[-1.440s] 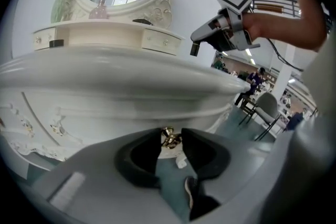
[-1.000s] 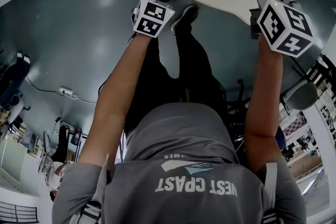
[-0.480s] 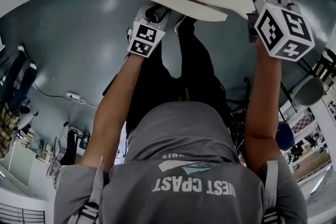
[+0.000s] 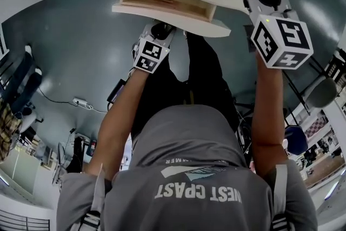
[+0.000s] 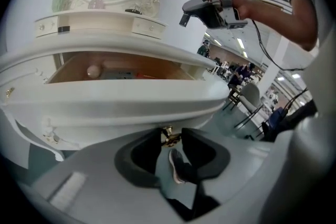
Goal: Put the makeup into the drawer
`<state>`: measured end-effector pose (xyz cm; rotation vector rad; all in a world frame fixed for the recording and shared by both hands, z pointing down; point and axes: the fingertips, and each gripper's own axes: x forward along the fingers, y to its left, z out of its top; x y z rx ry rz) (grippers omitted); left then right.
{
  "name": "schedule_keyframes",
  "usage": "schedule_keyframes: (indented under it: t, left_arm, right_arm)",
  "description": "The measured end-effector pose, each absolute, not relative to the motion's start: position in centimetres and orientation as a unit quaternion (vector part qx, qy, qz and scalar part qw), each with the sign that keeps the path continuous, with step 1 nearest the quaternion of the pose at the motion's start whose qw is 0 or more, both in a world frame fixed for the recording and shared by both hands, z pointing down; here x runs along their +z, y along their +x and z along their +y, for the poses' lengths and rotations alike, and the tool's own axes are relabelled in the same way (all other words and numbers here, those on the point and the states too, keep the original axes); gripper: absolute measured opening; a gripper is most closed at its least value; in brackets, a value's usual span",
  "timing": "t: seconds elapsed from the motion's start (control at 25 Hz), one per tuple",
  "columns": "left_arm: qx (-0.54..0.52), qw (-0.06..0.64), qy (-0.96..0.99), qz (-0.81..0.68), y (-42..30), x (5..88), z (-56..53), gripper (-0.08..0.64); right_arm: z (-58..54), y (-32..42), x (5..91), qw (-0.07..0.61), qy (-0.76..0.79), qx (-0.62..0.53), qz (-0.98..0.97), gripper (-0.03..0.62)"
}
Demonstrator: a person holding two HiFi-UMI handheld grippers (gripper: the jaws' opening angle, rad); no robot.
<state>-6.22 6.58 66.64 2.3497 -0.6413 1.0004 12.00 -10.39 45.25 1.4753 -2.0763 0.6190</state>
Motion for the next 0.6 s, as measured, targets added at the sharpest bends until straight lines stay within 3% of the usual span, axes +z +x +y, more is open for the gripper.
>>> schedule_keyframes:
  t: [0.6]
  left_arm:
    - [0.379,0.265,0.864,-0.200,-7.3,67.1,11.8,0.126]
  right_arm:
    - [-6.8,3.2,46.8,0.259,0.473,0.241,-0.807,0.109]
